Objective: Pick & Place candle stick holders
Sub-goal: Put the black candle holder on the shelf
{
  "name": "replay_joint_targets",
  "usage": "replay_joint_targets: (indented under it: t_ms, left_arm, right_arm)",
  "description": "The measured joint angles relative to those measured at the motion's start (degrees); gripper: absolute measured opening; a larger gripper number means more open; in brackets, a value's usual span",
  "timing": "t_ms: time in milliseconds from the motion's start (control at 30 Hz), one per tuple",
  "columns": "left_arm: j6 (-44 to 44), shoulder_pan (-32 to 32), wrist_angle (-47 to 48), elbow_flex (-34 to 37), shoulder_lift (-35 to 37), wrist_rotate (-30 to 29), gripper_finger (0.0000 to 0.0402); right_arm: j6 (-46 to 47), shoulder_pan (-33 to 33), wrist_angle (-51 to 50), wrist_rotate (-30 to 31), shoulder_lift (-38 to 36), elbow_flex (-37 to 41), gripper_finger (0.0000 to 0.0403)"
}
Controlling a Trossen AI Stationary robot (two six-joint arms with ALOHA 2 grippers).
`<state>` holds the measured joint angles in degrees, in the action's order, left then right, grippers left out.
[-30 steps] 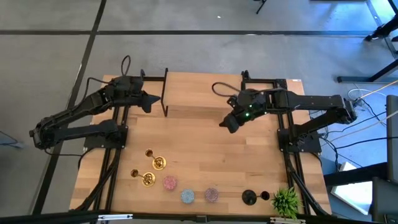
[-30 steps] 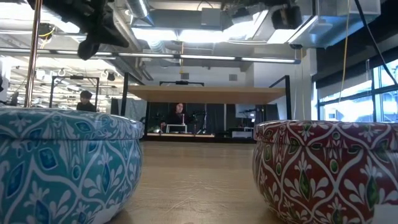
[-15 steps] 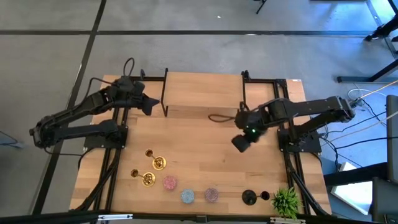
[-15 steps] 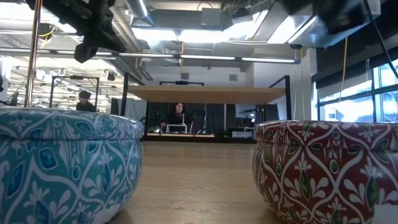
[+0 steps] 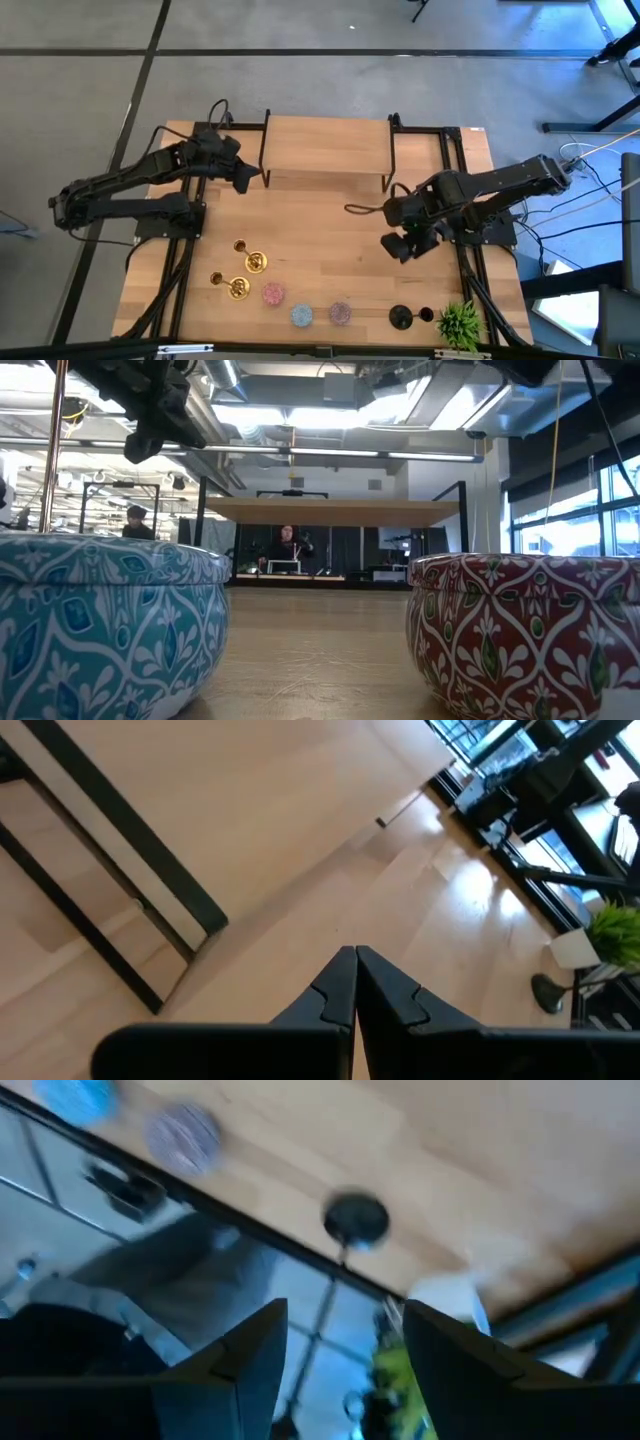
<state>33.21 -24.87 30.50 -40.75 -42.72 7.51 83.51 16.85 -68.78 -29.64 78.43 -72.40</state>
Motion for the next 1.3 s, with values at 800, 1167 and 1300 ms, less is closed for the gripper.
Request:
replay_joint_targets:
  t_ms: [800,1167,1300]
  left_arm:
    - [3.1,3.1,-6.8,0.0,0.2,0.8,0.0001]
    - [8.1,3.9,-8.8,0.0,0.2,1.0,0.0001]
    - [9.4,6.0,-11.5,0.0,0.2,1.0,0.0001]
  right_arm:
    - [-17.3,0.9,38.0,34.0,-0.8,12.6,0.0204]
    - [3.2,3.3,21.6,18.4,-0.8,12.6,0.0204]
    - [4.7,3.3,8.8,8.5,-0.8,12.9,0.0204]
